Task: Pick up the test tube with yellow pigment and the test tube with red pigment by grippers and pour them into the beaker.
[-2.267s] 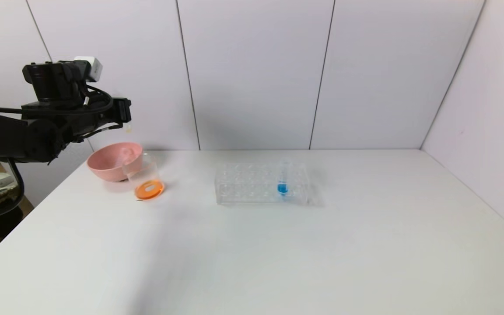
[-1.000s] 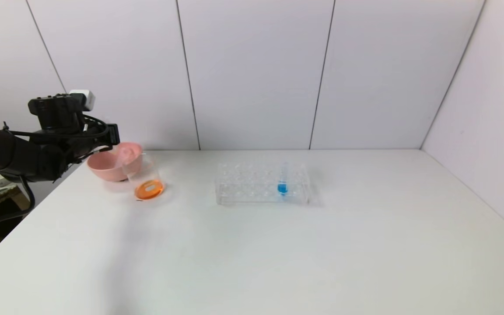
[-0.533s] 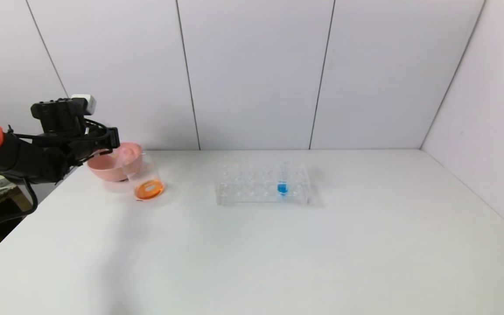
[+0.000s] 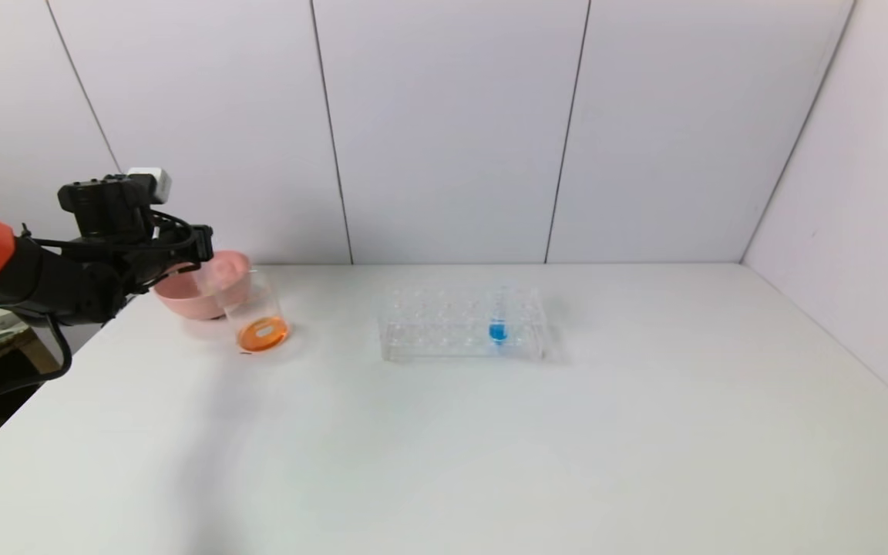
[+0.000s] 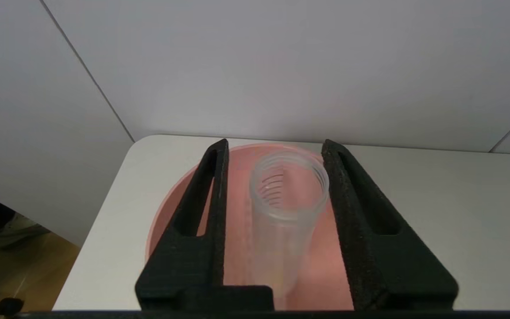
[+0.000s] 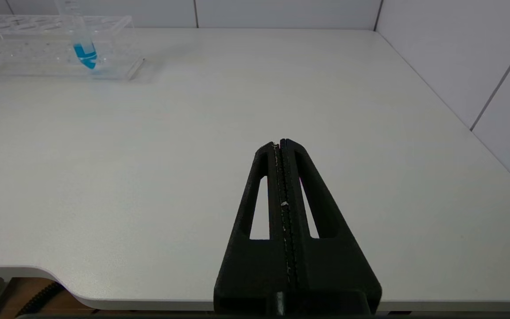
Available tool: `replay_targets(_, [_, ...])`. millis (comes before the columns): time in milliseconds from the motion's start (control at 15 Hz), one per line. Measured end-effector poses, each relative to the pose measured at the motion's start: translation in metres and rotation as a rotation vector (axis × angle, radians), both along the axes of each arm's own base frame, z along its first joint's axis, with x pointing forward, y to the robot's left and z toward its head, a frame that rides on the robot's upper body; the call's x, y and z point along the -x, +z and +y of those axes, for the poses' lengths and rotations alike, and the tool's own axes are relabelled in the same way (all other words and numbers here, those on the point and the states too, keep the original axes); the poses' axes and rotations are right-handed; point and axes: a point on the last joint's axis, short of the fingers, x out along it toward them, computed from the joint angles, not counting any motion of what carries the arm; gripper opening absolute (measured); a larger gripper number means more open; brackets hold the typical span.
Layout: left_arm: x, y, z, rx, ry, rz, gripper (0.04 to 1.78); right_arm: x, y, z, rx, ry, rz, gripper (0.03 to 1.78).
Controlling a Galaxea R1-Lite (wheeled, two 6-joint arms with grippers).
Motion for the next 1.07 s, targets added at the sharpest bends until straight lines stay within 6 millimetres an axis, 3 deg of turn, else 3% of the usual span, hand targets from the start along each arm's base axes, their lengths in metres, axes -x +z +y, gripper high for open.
replay_targets(333, [0.0,0.0,0.0,0.0,0.0,-0.001,1.54,0.0,0.0,0.0,0.0,0.0,0.0,0.11])
replay_targets(533, [0.001,0.001,0.0,-0.002,-0.001,-0.005,1.75,0.0,0.0,0.0,0.0,0.0,0.0,0.11])
replay_targets(667, [0.005,0.01,-0.002,-0.004,-0.006,-0.023,1.77,0.0,0.0,0.0,0.0,0.0,0.0,0.11])
replay_targets(867, [0.024,0.046,-0.008,-0.014,-0.018,-0.095,1.77,0.0,0.0,0.0,0.0,0.0,0.0,0.11])
replay_targets(1067, [0.07,0.108,-0.025,-0.027,-0.072,-0.216,1.77,0.0,0.0,0.0,0.0,0.0,0.0,0.11])
